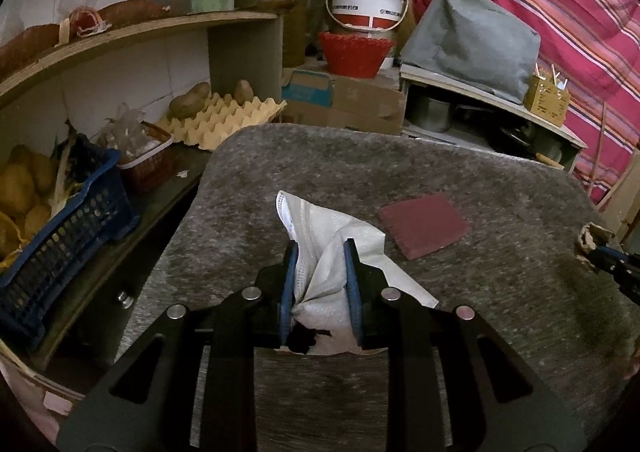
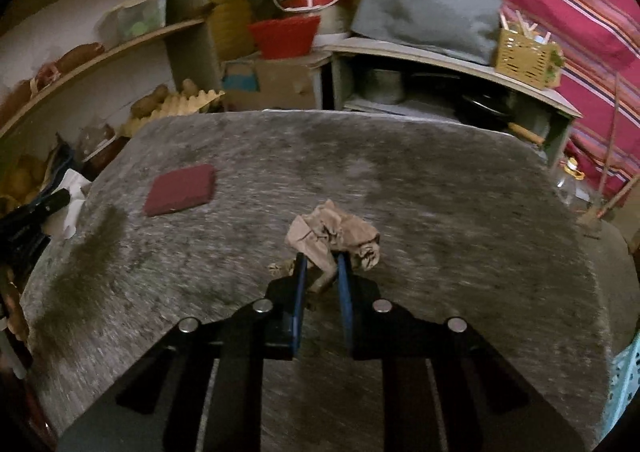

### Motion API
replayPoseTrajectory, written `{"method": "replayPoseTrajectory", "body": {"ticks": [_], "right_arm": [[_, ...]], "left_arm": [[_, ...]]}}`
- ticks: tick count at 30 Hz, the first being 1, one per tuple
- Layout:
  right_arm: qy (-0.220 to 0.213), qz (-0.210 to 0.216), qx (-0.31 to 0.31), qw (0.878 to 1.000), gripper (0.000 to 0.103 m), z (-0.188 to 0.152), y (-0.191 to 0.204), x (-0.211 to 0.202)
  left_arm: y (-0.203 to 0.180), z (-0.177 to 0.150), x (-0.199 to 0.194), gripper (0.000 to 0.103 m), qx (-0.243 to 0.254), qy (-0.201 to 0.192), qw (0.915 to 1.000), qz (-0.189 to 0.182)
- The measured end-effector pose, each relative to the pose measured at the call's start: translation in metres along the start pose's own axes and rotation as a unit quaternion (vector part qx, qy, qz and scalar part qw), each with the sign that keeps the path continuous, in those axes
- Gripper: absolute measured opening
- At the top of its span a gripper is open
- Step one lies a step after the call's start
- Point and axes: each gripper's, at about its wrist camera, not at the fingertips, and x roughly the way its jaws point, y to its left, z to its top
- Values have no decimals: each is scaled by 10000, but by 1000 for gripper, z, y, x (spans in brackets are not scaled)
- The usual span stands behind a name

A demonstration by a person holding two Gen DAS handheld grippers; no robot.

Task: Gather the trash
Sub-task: 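Grasp the white mask with the left gripper while the right gripper grasps the brown paper scrap, then carry both items over the light blue basket and open both grippers to drop them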

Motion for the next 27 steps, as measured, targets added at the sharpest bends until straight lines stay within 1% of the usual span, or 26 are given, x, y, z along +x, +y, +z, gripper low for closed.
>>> {"method": "replayPoseTrajectory", "body": {"ticks": [5, 9, 12, 14, 17, 22, 23, 25, 26, 27], "right_arm": [[-92, -51, 89, 9999, 16, -6, -20, -18], [-146, -119, 125, 9997, 16, -13, -37, -32], [-138, -184, 218, 9995, 16, -21, -54, -41], [-204, -248, 275, 9991, 16, -26, -68, -54], [-366, -363, 382, 9979, 16, -29, -92, -78], [-529, -729, 705, 9934, 16, -46, -156, -123], [-542, -794, 748, 9926, 16, -49, -169, -130], [-541, -1007, 834, 9899, 16, -62, -199, -148], [-537, -1094, 868, 9887, 16, -67, -210, -154], [-555, -1219, 932, 9866, 16, -73, -225, -165]], "left_arm": [[-19, -2, -13, 21, 112, -74, 9998, -125], [-41, -8, -22, 21, 337, -115, 9992, -174], [-61, -13, -28, 21, 509, -158, 9984, -195], [-80, -16, -35, 21, 639, -176, 9973, -323], [-116, -22, -48, 21, 871, -272, 9945, -523], [-190, -30, -69, 21, 1356, -440, 9855, -919], [-211, -32, -74, 21, 1453, -477, 9828, -1039], [-235, -32, -80, 21, 1485, -494, 9798, -1243], [-256, -34, -85, 21, 1537, -504, 9764, -1432], [-268, -36, -87, 21, 1586, -519, 9743, -1512]]}}
